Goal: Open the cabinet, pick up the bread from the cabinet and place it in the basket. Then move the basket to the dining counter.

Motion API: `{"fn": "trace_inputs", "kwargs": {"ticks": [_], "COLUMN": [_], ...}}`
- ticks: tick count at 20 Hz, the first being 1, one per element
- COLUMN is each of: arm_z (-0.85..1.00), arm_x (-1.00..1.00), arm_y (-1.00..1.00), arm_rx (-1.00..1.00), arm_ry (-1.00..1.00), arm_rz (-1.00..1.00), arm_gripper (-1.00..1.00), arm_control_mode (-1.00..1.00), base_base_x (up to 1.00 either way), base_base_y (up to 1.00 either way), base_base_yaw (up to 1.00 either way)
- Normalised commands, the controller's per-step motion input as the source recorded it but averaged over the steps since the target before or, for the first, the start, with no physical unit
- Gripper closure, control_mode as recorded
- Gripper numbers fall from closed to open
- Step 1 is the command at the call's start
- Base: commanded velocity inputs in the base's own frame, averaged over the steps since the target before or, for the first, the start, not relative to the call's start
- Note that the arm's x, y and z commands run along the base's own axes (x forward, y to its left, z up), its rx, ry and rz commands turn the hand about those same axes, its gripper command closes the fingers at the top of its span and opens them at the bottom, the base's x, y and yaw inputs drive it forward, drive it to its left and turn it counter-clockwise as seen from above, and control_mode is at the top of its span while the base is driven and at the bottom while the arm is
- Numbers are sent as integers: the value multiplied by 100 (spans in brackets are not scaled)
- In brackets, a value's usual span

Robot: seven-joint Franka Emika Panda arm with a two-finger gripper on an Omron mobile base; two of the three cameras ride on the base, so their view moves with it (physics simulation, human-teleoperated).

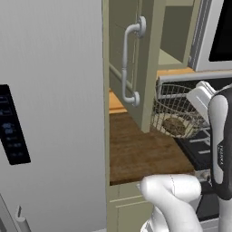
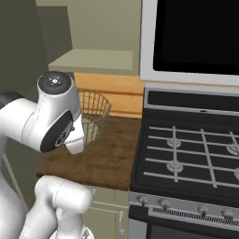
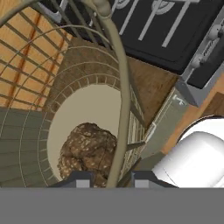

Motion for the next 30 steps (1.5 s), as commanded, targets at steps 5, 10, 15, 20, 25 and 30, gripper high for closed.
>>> {"fn": "trace_inputs", "kwargs": {"ticks": [5, 10, 15, 20, 25, 30], "arm_z": [0, 0, 0, 0, 0, 0], "arm_x": [0, 0, 0, 0, 0, 0], "arm_y": [0, 0, 0, 0, 0, 0], "arm_rx": [0, 0, 0, 0, 0, 0], "arm_ry": [0, 0, 0, 0, 0, 0], "arm_rz": [0, 0, 0, 0, 0, 0], "arm_gripper": [100, 100, 100, 100, 100, 100], "arm_control_mode": [100, 100, 100, 100, 100, 100], "base_base_x": [-77, -79, -41, -20, -8, 0], "base_base_y": [-15, -25, -32, -25, -20, -34], "base_base_yaw": [-4, -11, -60, -78, -80, -83]}}
